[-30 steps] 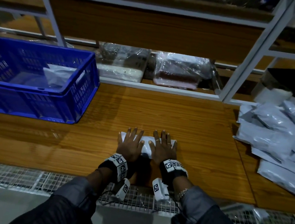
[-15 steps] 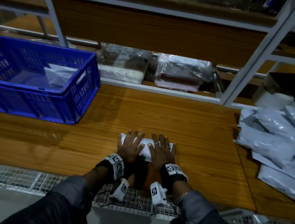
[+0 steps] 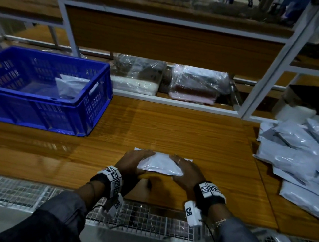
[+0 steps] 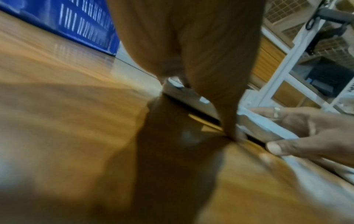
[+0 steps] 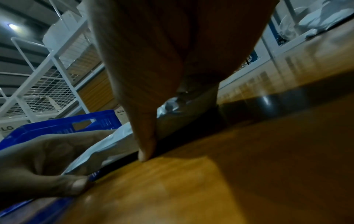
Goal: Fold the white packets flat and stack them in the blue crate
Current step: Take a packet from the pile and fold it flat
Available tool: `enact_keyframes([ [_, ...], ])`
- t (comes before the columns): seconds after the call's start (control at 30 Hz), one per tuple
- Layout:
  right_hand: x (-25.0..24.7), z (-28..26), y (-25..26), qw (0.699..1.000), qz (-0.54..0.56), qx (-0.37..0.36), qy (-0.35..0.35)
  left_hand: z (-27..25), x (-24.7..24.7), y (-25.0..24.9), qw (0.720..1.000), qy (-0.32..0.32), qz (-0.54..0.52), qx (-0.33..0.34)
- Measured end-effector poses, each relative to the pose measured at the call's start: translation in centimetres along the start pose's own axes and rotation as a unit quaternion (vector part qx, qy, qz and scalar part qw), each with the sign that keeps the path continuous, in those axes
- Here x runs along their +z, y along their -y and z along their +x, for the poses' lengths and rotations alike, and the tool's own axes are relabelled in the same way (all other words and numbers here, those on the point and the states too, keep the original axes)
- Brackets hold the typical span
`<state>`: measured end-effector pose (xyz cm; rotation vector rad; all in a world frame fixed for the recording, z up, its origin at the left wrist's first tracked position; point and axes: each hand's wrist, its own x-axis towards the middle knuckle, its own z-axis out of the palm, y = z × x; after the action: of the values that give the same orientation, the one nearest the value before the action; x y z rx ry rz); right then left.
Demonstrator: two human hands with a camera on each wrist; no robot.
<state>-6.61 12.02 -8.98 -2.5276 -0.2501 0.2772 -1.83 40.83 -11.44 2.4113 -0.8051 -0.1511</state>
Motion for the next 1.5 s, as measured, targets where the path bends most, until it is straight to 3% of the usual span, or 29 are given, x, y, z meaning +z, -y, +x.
enact_keyframes([
  [0.13, -2.6, 0.5, 0.5, 0.995, 0.092, 0.031, 0.012, 0.7, -2.9, -0.8, 1.000, -0.013, -0.013, -0.018],
  [0.27, -5.4, 0.8, 1.5, 0.988, 0.153, 0.039, -0.006, 1.3, -5.0, -1.6, 0.993, -0.081, -0.067, -0.057],
  [0.37, -6.0, 1.5, 1.2, 0.985, 0.162, 0.065, -0.010, 1.3, -4.9, -1.3, 0.985, -0.120, -0.082, -0.090],
  [0.5, -3.7, 2.9, 0.1, 0.979, 0.154, 0.128, -0.028, 0.7, -2.4, 0.2, 0.979, -0.122, -0.052, -0.157],
  [0.6, -2.1, 2.3, 1.3, 0.982, 0.076, 0.135, -0.110, 0.3, -1.3, -0.5, 0.979, -0.140, 0.035, -0.147],
  [0.7, 0.3, 1.7, 3.3, 0.976, -0.038, 0.061, -0.205, 0.5, -0.6, -2.9, 0.979, -0.139, 0.104, -0.103],
  [0.77, 2.2, 1.7, 4.8, 0.982, -0.020, 0.029, -0.186, 0.9, 0.5, -4.0, 0.980, -0.107, 0.132, -0.101],
  [0.87, 5.3, 2.5, 5.2, 0.990, -0.072, 0.050, -0.112, 1.2, 2.8, -4.0, 0.977, -0.058, 0.151, -0.137],
  [1.0, 7.0, 2.7, 4.3, 0.976, -0.160, 0.066, -0.128, 1.2, 3.7, -3.3, 0.972, -0.055, 0.182, -0.139],
  [1.2, 6.5, 1.4, 6.2, 0.971, -0.172, 0.042, -0.159, 0.9, 4.4, -4.2, 0.965, -0.086, 0.217, -0.119],
  [1.4, 7.0, 2.6, 4.2, 0.981, -0.154, 0.054, -0.107, 1.4, 4.4, -3.1, 0.975, -0.028, 0.171, -0.140],
  [1.5, 5.8, 2.7, 3.1, 0.984, -0.135, 0.079, -0.085, 1.0, 4.0, -2.4, 0.975, -0.062, 0.153, -0.150],
])
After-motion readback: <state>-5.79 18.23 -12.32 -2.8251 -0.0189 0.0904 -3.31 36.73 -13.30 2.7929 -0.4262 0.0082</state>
